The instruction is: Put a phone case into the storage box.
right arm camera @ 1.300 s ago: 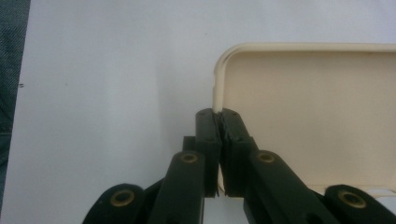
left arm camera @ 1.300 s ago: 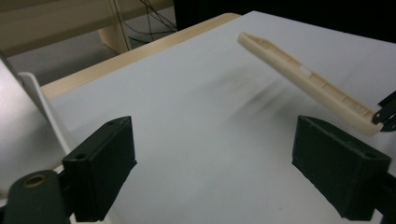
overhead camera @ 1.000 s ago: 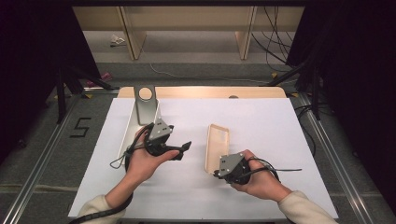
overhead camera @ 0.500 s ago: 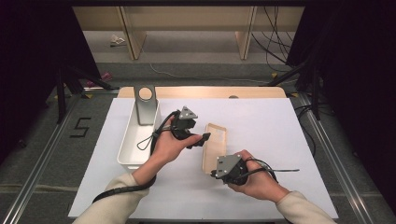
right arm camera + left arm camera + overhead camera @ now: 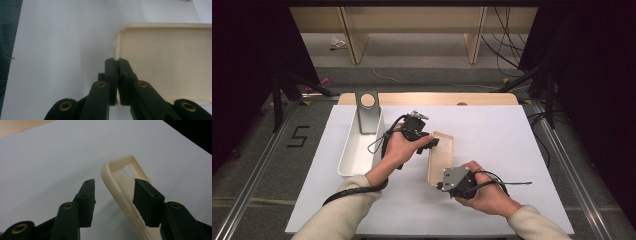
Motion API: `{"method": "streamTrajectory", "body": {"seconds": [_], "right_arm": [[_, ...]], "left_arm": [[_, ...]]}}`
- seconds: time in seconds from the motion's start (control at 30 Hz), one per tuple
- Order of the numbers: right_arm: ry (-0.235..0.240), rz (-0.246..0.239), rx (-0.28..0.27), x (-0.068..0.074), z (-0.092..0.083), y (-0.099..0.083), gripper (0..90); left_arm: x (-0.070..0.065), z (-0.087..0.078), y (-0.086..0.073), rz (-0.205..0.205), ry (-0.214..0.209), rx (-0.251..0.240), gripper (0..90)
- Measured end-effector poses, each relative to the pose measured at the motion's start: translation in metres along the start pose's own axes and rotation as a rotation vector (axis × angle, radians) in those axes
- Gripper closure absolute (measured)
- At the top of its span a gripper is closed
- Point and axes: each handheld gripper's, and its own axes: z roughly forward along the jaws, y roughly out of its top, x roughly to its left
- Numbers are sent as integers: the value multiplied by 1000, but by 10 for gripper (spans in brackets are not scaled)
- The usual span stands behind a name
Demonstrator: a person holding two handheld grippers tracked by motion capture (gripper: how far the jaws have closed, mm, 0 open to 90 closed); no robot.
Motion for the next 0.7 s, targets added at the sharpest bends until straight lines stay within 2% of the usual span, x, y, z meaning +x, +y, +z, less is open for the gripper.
{"method": "streamTrajectory", "body": {"seconds": [0.2, 0.37, 0.7], "right_arm": [[-7, -4, 0, 0, -1, 1, 877], [-8, -13, 6, 1, 1, 0, 877], [-13, -15, 15, 1, 5, -1, 878]], "left_arm": [[3, 2, -1, -65, -26, 4, 613], [2, -1, -1, -92, -53, -17, 691], [-11, -10, 4, -119, -96, -78, 772]]}}
